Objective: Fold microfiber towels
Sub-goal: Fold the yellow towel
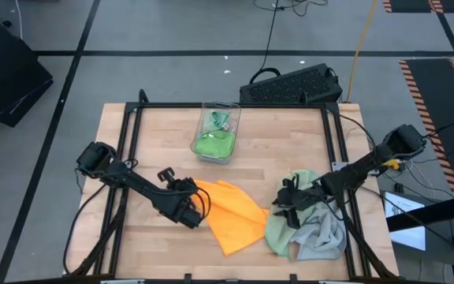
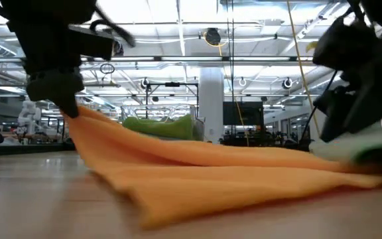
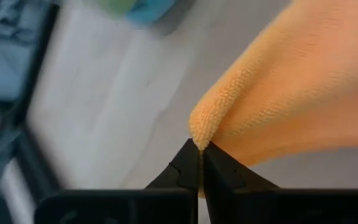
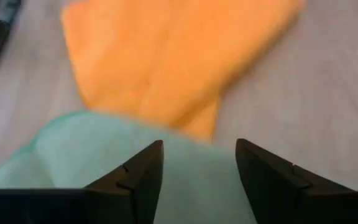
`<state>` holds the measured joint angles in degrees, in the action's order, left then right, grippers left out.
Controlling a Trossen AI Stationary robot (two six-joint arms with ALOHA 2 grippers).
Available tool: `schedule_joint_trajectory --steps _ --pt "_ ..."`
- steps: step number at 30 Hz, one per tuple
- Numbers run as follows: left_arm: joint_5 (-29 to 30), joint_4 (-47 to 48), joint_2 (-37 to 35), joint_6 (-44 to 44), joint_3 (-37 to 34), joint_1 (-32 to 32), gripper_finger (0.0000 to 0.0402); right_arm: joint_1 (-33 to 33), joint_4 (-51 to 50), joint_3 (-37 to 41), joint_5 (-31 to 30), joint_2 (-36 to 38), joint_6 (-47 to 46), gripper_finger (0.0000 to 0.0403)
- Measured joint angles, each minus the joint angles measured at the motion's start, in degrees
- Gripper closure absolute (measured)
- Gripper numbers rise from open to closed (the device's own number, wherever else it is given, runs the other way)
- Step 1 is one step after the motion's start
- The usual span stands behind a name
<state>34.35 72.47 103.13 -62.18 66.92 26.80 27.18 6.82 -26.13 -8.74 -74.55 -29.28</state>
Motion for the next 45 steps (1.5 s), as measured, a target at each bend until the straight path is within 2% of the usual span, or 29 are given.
schedule_joint_trajectory --steps 5,7,12,16,27,31,36,41,45 --pt "-2.3 16.4 0.0 -17.2 0.0 0.4 0.0390 2.1 -5.8 0.1 2.4 0.0 -3.6 0.0211" --pt "-2.6 17.8 0.0 -21.5 0.0 0.7 0.0388 3.2 -8.5 0.1 2.4 -0.2 -5.5 0.0211" --pt "-2.2 17.6 -0.1 -21.6 -0.2 0.7 0.0395 4.8 -11.6 -0.2 2.1 0.0 -10.8 0.0211" --pt "-2.0 16.2 -0.1 -22.2 -0.2 0.8 0.0391 5.2 -11.5 -0.2 0.4 0.1 -10.3 0.0211" --pt "-1.3 -1.6 -0.1 -12.9 -0.2 4.8 0.0304 5.2 -11.7 -6.5 -10.6 0.0 0.6 0.0211" --pt "-1.3 -4.4 -0.1 -8.6 -0.2 7.1 0.0283 5.8 -10.2 -8.4 -10.7 0.0 6.8 0.0211" --pt "-3.4 -4.6 -0.1 -5.1 -0.2 10.7 0.0248 7.9 0.5 -7.7 -10.5 -1.0 15.5 0.0211" --pt "-5.6 -8.4 -0.1 -3.1 -0.2 15.5 0.0192 8.2 5.3 -7.5 -10.5 -4.3 16.9 0.0211" --pt "-8.4 -5.2 -0.1 -6.7 -0.2 18.4 0.0150 8.1 5.6 -7.5 -10.5 -7.7 16.3 0.0211"
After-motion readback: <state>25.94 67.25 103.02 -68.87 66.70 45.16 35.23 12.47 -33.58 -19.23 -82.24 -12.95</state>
